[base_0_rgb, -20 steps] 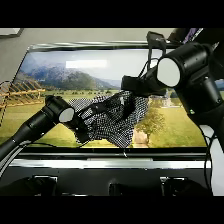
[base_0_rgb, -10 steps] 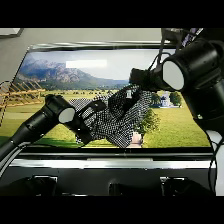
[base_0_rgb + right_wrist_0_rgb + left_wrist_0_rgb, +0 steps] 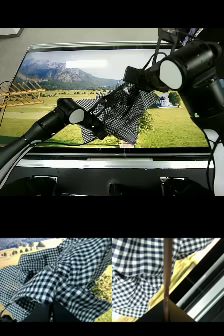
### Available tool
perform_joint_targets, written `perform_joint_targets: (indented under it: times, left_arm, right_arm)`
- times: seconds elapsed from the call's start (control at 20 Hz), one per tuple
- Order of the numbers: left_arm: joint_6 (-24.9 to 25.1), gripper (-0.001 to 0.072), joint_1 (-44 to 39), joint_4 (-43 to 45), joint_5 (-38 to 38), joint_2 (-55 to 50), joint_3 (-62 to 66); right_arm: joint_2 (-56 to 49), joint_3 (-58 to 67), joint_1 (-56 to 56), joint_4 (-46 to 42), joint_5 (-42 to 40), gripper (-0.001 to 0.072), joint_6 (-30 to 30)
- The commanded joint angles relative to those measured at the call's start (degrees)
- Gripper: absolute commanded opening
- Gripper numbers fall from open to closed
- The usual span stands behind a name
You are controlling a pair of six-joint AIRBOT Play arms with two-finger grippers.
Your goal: Fold the clothes and pants, and hang the long-sleeved shirts on hangers.
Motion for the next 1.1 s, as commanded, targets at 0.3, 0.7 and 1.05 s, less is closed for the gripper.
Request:
perform_joint_targets:
  times: [0.3, 0.7, 1.05]
  left_arm:
    - [0.5, 0.0014, -0.1, -5.9, 8.1, -1.4, 0.0]
    - [6.1, 0.0014, 0.5, -12.4, 10.3, -1.4, 0.0]
    - [6.1, 0.0014, 0.6, -12.5, 11.8, -1.5, 0.0]
  right_arm:
    - [-1.5, 0.0, 0.1, -1.1, -0.5, 0.0030, -0.5]
    - [-2.4, 0.0, 0.1, -2.1, -3.5, 0.0030, -1.9]
    - [-0.9, 0.0, 0.1, -0.6, 0.0, 0.0530, -8.2]
